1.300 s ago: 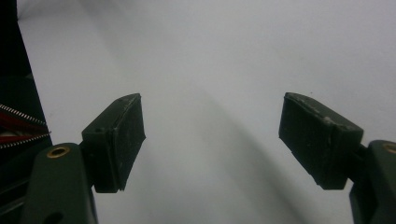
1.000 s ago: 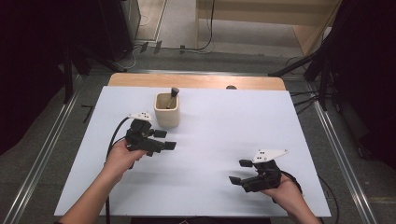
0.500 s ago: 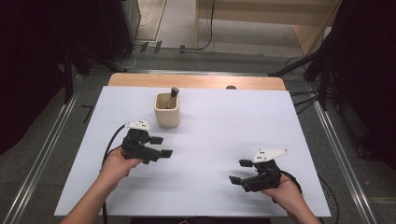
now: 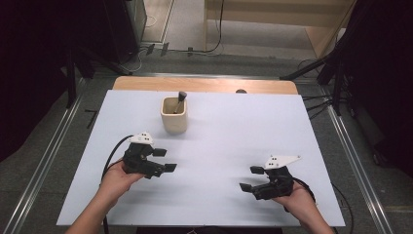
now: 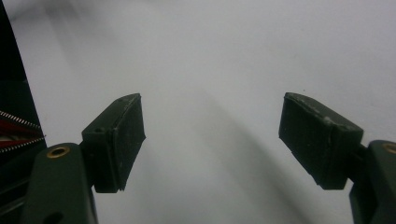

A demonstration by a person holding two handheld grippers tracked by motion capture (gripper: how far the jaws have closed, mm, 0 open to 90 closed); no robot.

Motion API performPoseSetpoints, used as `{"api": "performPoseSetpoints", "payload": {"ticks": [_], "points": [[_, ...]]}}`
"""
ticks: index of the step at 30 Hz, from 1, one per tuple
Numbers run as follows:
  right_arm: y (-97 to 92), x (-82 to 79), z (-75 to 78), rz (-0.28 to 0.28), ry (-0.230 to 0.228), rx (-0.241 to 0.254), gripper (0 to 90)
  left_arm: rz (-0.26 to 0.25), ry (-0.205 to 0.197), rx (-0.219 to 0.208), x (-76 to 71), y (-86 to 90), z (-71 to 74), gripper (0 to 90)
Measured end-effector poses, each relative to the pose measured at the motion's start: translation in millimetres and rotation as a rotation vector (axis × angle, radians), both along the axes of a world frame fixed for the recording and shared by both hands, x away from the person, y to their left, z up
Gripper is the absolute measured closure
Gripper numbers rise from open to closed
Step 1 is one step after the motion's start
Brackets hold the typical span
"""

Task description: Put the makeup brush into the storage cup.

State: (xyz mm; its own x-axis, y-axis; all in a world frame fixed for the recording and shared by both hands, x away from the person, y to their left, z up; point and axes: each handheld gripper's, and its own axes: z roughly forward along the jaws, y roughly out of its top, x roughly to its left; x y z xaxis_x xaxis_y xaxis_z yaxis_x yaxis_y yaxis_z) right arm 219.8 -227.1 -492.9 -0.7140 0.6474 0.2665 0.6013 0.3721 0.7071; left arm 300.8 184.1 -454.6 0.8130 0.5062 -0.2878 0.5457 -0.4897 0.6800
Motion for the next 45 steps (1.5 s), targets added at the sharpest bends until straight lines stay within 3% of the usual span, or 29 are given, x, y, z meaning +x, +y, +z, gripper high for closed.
{"api": "performPoseSetpoints", "payload": {"ticks": [11,27,33,45], "points": [[-0.7,0.5,0.2,-0.011,0.002,0.001,23.6,0.032,-0.025,-0.005,-12.4,13.1,0.6,25.5],[-2.7,1.9,-0.8,-0.024,-0.005,-0.008,23.6,0.029,-0.057,0.023,-29.2,21.4,-4.7,25.4],[-2.3,2.2,-1.5,-0.027,-0.004,-0.015,23.6,0.010,-0.059,0.061,-29.4,17.4,-9.1,25.3],[-1.0,3.0,-2.2,-0.021,-0.007,-0.021,23.6,-0.002,-0.069,0.068,-27.2,16.7,-11.3,25.3]]}}
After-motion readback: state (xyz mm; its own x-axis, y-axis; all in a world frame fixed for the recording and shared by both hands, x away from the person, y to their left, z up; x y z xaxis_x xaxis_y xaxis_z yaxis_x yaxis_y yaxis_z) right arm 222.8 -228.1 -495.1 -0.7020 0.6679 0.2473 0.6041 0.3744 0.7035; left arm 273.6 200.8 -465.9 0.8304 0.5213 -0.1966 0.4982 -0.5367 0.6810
